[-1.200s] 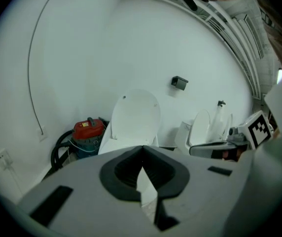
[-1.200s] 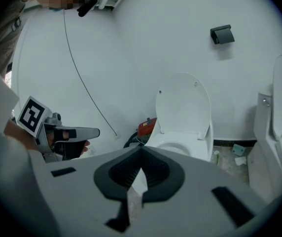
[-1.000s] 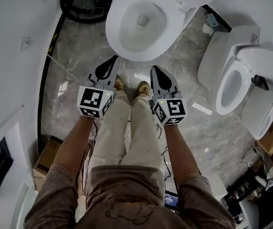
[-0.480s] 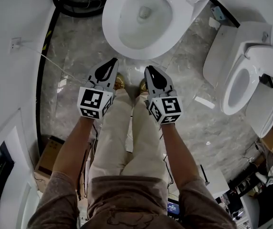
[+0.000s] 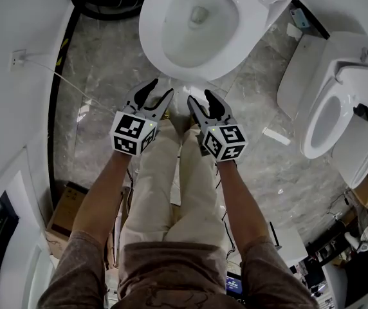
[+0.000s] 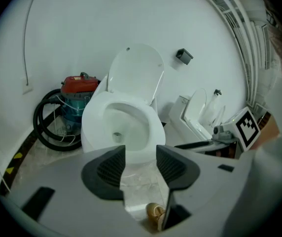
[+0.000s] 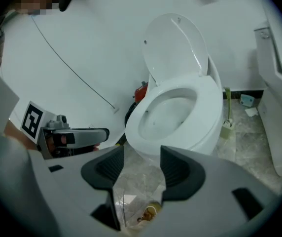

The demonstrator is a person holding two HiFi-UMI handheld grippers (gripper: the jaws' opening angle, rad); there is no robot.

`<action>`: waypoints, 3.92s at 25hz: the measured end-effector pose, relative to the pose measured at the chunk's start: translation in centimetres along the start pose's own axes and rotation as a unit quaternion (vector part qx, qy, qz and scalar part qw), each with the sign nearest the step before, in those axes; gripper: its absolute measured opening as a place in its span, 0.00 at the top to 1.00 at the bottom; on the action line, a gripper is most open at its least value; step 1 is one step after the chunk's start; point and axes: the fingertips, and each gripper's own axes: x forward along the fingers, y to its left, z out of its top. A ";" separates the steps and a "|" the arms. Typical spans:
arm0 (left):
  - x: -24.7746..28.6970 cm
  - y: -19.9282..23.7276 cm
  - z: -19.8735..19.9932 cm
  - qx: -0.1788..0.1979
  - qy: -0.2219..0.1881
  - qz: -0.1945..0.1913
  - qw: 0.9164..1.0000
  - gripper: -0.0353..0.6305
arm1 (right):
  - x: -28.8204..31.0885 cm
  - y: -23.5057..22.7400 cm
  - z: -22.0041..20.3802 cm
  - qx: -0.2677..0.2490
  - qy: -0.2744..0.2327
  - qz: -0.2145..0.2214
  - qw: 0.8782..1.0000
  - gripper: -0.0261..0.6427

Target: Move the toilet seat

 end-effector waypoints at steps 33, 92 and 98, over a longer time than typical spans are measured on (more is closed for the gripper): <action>6.5 5.2 -4.7 -0.184 0.035 -0.026 0.982 0.60 | 5.0 -5.3 -3.0 0.172 -0.014 -0.030 0.984 0.63; -2.3 -2.2 14.9 -0.209 0.007 -0.048 0.977 0.69 | -6.7 1.2 14.7 0.237 -0.082 -0.080 0.965 0.69; -2.5 -2.8 17.1 -0.192 0.018 -0.056 0.980 0.68 | -7.4 1.3 16.8 0.241 -0.082 -0.084 0.963 0.68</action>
